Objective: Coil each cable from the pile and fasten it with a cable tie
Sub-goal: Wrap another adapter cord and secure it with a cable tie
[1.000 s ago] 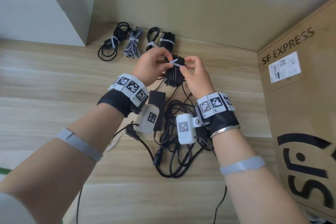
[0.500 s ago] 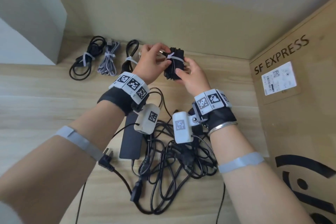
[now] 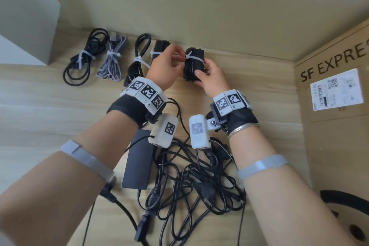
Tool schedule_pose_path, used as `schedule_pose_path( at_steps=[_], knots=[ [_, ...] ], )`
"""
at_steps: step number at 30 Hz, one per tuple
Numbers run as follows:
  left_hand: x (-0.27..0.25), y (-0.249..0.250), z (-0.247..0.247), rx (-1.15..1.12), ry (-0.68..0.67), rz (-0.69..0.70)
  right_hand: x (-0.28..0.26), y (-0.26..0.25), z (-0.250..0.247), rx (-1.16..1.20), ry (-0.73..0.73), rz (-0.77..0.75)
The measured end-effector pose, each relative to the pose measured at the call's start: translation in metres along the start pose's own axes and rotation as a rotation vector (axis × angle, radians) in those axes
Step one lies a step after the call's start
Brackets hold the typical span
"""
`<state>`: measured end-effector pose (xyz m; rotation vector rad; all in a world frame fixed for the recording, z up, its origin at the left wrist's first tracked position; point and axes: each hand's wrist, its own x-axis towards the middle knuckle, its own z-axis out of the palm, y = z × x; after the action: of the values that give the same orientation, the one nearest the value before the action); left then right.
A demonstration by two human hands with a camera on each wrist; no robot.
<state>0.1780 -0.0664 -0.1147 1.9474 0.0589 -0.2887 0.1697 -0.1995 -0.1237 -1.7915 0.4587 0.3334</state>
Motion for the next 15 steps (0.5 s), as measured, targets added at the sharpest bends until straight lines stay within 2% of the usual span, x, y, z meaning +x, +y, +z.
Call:
schedule_pose_path(
  at_steps=[6,11,15],
  knots=[
    [0.002,-0.008,0.002,0.027,0.016,0.000,0.007,0.004,0.004,-0.098,-0.019,-0.021],
    [0.002,-0.010,0.002,0.023,-0.026,-0.018,0.015,0.007,0.000,-0.339,0.021,-0.064],
    [0.000,-0.006,-0.001,0.019,-0.033,-0.011,0.011,0.006,0.004,-0.353,0.089,-0.077]
  ],
)
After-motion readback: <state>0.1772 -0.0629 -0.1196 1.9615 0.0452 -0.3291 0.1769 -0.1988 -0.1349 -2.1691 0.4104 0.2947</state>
